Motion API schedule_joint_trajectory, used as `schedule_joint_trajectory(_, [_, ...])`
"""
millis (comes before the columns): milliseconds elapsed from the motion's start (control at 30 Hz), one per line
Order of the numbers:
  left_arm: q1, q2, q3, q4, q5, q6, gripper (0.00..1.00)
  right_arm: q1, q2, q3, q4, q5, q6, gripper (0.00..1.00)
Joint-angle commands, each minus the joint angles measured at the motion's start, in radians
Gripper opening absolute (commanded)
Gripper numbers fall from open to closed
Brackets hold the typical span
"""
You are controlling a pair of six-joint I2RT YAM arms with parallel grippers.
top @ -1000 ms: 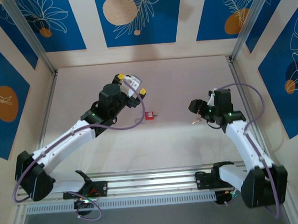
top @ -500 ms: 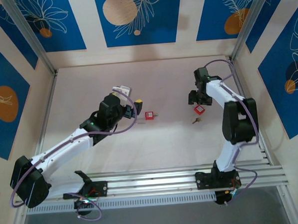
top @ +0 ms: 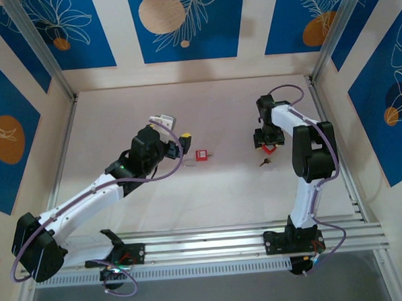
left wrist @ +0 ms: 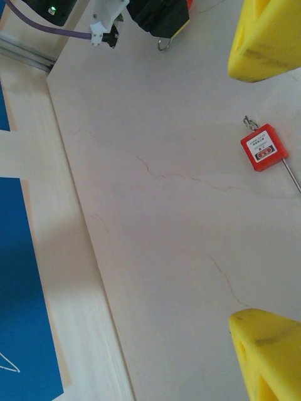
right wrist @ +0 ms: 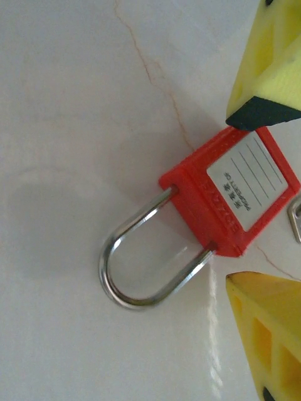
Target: Unlock with the key
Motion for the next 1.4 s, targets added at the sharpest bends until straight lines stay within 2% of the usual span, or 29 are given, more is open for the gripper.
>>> schedule_joint_trajectory(0, [0.004, 0.001, 0.018, 0.002, 0.015, 0.012, 0.93, -0.014, 0.013, 0.001, 0.005, 0.033, -0.015, 0.63])
schedule_joint_trajectory(67, [0.004, 0.003, 0.016, 0.004, 0.015, 0.015, 0.93, -0.027, 0.009, 0.008, 0.01, 0.05, 0.0, 0.62])
schedule_joint_trajectory(267, [0.004, 0.004, 0.016, 0.006, 0.016, 0.024, 0.93, -0.071, 0.041, 0.041, 0.013, -0.013, 0.001, 0.6])
schedule_joint_trajectory(467, [0.004, 0.004, 0.014, 0.009, 0.014, 0.031, 0.93, -0.076, 0.047, 0.022, 0.028, -0.069, 0.023, 0.51])
schedule_joint_trajectory(667, [0.003, 0.001, 0.014, 0.01, 0.016, 0.034, 0.93, -0.084, -0.036, -0.012, 0.056, -0.054, 0.061, 0.33])
schedule_joint_trajectory(800, [0.003, -0.004, 0.013, 0.01, 0.012, 0.037, 0.93, -0.057, -0.113, -0.017, 0.074, -0.056, 0.077, 0.3])
schedule_joint_trajectory(933, [0.004, -0.007, 0.013, 0.011, -0.004, 0.044, 0.93, 0.052, -0.2, -0.035, 0.075, -0.057, 0.101, 0.29])
schedule_joint_trajectory(1100, [0.004, -0.01, 0.007, 0.016, -0.028, 0.053, 0.93, 0.291, -0.275, -0.114, 0.085, -0.067, 0.165, 0.29])
schedule_joint_trajectory(1267, [0.003, -0.021, -0.005, 0.033, -0.077, 0.071, 0.93, 0.531, -0.26, -0.204, 0.108, -0.085, 0.182, 0.3])
schedule_joint_trajectory(1367, [0.003, -0.027, -0.008, 0.038, -0.082, 0.077, 0.93, 0.64, -0.22, -0.227, 0.127, -0.088, 0.174, 0.32])
